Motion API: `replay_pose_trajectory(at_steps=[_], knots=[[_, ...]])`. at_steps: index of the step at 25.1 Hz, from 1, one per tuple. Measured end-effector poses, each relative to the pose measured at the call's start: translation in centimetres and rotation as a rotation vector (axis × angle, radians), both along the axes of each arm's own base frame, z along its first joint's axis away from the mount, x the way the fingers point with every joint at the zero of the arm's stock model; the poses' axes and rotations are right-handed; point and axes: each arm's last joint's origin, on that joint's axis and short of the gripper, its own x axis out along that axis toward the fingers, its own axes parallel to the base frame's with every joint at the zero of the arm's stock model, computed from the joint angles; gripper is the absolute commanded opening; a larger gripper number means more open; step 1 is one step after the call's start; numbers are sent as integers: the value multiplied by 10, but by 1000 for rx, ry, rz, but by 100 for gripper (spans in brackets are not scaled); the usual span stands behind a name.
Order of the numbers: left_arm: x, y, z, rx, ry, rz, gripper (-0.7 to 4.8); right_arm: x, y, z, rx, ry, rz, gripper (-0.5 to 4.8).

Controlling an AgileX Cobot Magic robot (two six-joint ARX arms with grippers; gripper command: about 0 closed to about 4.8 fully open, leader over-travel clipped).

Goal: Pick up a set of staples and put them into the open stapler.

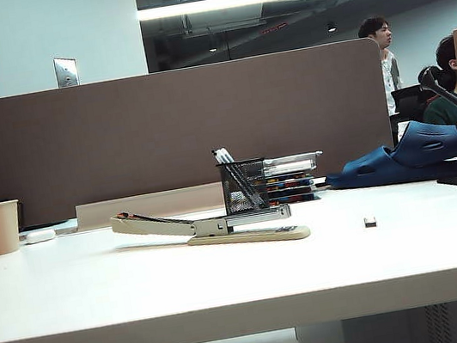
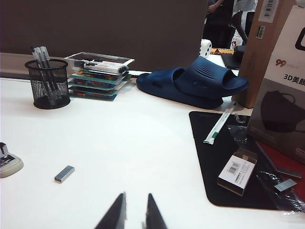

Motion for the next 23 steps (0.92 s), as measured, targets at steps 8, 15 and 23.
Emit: replay_pose_trajectory(at_steps=[8, 15, 23], knots=[[0, -2, 0, -3, 0, -52, -6, -1, 0, 4, 0, -1, 1, -1], [-1, -6, 0, -14, 0, -227, -6, -10, -1, 31, -1, 14, 1, -1], [-4, -11, 0, -25, 1, -417, -6, -15, -1, 57, -15, 173, 18, -1]])
